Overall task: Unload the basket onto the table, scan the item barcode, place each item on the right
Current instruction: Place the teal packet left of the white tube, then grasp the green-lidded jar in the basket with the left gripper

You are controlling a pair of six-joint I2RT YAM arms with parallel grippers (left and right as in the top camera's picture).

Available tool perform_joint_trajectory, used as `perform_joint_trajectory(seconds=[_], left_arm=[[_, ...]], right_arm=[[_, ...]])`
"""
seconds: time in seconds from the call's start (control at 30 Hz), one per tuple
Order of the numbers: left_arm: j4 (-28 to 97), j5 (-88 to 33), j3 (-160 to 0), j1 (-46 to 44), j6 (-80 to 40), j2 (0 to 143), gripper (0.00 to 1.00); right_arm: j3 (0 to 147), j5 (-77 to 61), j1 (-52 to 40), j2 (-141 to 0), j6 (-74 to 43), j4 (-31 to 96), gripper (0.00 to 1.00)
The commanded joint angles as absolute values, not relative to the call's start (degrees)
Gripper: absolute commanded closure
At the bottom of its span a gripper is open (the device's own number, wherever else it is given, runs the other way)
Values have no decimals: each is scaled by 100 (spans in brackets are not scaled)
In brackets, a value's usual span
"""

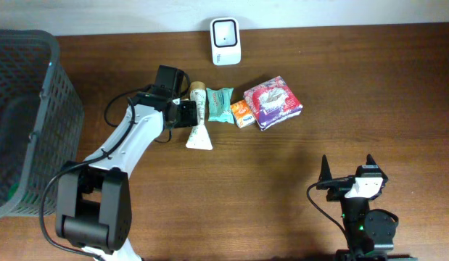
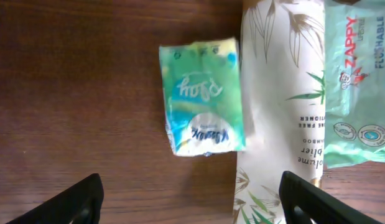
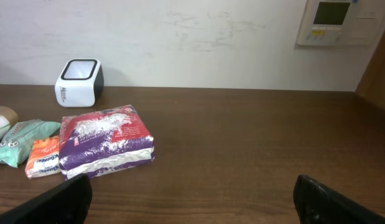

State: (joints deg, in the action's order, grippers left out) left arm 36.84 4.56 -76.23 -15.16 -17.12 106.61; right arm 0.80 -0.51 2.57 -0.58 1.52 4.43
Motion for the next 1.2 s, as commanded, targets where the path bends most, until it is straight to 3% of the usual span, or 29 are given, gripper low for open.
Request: perform_joint_trajectory(seconds=[0.0, 0.1, 0.2, 0.3, 0.57, 0.87, 1.17], left_arm=[[3955, 497, -8136, -1439, -1708, 10219, 10], [4322, 499, -8840, -1210, -1708, 9395, 9], [4338, 768, -9164, -585, -1706, 8130, 3], [4471, 1332, -9164, 738, -1708, 7341, 2], [5282, 867, -9161, 3894, -1905, 8169, 1], [6707, 882, -9161, 4731, -1667, 10412, 1], [7290, 141, -9155, 5015, -1664, 11000, 1]], right_arm=[[32, -62, 222, -21, 102, 449, 1], [32, -62, 222, -21, 102, 449, 1], [32, -62, 222, -21, 102, 449, 1], [32, -62, 222, -21, 102, 449, 1], [32, -62, 222, -21, 102, 449, 1], [32, -62, 222, -21, 102, 449, 1], [32, -60, 222, -19, 102, 449, 1]])
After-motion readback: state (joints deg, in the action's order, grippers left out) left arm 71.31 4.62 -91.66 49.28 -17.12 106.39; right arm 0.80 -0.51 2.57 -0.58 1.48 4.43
